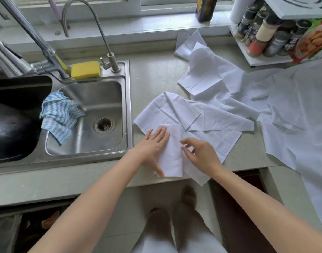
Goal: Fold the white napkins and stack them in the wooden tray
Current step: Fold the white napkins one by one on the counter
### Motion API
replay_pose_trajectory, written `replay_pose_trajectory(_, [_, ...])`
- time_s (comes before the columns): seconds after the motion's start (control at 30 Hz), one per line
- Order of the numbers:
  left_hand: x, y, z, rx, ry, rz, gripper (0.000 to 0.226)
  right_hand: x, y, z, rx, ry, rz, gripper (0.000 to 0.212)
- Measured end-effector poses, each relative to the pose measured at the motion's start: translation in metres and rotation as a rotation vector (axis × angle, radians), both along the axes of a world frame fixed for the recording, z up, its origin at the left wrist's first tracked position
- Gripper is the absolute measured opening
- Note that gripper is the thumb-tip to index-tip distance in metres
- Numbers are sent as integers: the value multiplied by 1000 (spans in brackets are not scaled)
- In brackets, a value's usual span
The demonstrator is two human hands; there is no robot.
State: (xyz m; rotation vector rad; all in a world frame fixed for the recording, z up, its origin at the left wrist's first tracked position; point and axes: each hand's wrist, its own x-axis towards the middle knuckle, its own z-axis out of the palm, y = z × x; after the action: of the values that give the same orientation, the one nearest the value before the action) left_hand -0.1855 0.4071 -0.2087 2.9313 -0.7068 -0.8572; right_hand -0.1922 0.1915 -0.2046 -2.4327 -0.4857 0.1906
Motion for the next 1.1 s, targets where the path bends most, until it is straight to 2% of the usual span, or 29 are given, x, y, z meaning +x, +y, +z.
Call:
replay_pose_trajectory(0.13, [-1,-1,-2,-28,19,38,147,66,14,8,-45,136,-15,34])
replay_pose_trajectory(0.27, [-1,-4,1,-70,58,116,143,99,27,0,-174,240,99,24])
replay_pose_trajectory(0.53, [2,-7,8,-137,104,225,137,113,30,0,-127,271,159,8])
replay_pose_trajectory(0.67, [1,-6,10,-237,143,311,119,109,27,-1,-59,272,121,6])
replay_pose_trajectory(0.87, [-14,-18,5,-269,36,437,72,106,26,-6,4,268,48,5])
replay_pose_trajectory(1.03, [-24,-38,-21,-189,-145,510,58,102,29,-10,-14,238,35,7])
replay_pose_trajectory(1.1, [-30,-38,-32,-156,-221,492,58,92,29,-11,-81,136,64,7])
